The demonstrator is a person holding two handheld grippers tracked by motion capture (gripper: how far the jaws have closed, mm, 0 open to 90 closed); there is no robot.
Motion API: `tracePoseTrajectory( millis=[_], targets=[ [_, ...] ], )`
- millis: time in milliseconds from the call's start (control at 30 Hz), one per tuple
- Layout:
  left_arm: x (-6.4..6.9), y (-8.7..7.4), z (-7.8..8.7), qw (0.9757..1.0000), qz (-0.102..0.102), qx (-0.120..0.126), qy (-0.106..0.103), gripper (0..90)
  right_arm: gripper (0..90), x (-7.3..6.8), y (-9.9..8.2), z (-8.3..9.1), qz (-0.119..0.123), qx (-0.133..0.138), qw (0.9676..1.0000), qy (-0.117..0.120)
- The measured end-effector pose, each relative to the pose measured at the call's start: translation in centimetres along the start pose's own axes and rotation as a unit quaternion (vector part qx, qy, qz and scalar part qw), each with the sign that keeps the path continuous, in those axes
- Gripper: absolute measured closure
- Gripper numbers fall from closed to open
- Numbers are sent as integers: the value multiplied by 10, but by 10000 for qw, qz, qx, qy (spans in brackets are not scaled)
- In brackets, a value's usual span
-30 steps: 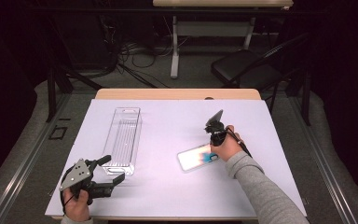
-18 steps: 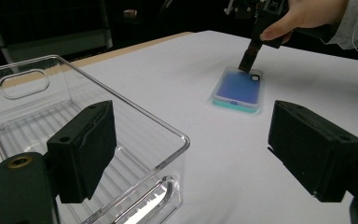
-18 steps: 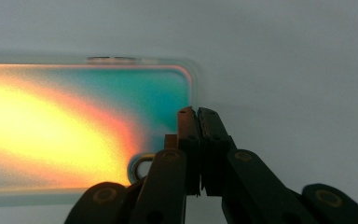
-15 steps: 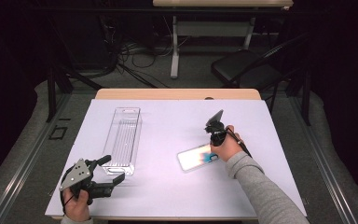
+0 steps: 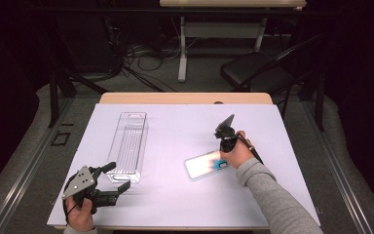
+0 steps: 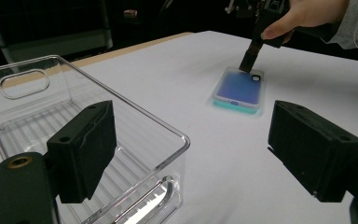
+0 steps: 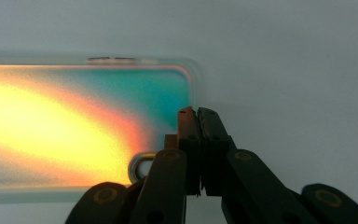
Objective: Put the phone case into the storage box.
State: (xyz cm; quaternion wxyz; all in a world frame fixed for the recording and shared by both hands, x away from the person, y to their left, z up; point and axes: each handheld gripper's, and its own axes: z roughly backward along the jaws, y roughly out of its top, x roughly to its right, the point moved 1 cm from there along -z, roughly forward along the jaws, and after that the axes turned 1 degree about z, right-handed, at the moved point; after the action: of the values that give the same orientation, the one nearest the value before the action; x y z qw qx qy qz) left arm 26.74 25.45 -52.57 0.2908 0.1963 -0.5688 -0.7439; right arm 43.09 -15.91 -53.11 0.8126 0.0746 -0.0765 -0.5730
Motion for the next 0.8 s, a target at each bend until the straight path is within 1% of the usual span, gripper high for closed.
tracePoseTrajectory(
  millis=[167,200,233,300,333,367,400,433,467,500,533,567,600,633,667,700,733,767,800],
  targets=[
    [0,0,0,10000,2,-9,-24,155,890,1,0,1,-40,73,9999,63],
    [0,0,0,10000,7,-13,-32,155,890,2,-1,0,-72,259,9995,189],
    [0,0,0,10000,7,-13,-32,155,890,2,-1,3,-54,143,9998,124],
    [0,0,0,10000,-1,-38,-28,155,890,3,-1,5,-27,94,9999,93],
    [0,0,0,10000,-4,-43,-29,155,890,3,-1,6,-24,109,9999,91],
    [0,0,0,10000,-4,-43,-29,155,890,4,-2,6,-2,230,9997,126],
    [0,0,0,10000,10,-34,-36,155,890,3,-2,8,-25,154,9998,94],
    [0,0,0,10000,7,-37,-36,155,890,2,-3,9,-22,191,9998,109],
    [0,0,0,10000,7,-37,-36,155,890,3,-3,10,72,202,9997,100],
    [0,0,0,10000,9,-38,-39,155,890,3,-3,10,72,202,9997,100],
    [0,0,-1,10000,28,-34,-66,155,890,1,-5,12,101,349,9992,142],
    [0,0,-1,9999,53,-31,-101,155,890,0,-5,13,119,419,9989,160],
    [1,0,-2,9999,72,-49,-85,156,890,-1,-6,15,149,424,9989,165],
    [1,0,-2,9999,75,-53,-129,156,890,-2,-7,17,197,435,9987,161],
    [2,0,-3,9998,77,-44,-151,156,890,-3,-8,18,257,506,9983,166],
    [3,1,-3,9997,40,-125,-191,156,890,-5,-9,20,280,543,9980,172],
    [3,1,-3,9997,40,-125,-191,155,890,-6,-10,22,314,589,9976,176],
    [4,1,-5,9998,17,-121,-143,155,890,-7,-11,24,347,594,9975,178],
    [4,1,-5,9998,17,-121,-143,155,890,-9,-12,25,388,662,9969,179]
  ],
)
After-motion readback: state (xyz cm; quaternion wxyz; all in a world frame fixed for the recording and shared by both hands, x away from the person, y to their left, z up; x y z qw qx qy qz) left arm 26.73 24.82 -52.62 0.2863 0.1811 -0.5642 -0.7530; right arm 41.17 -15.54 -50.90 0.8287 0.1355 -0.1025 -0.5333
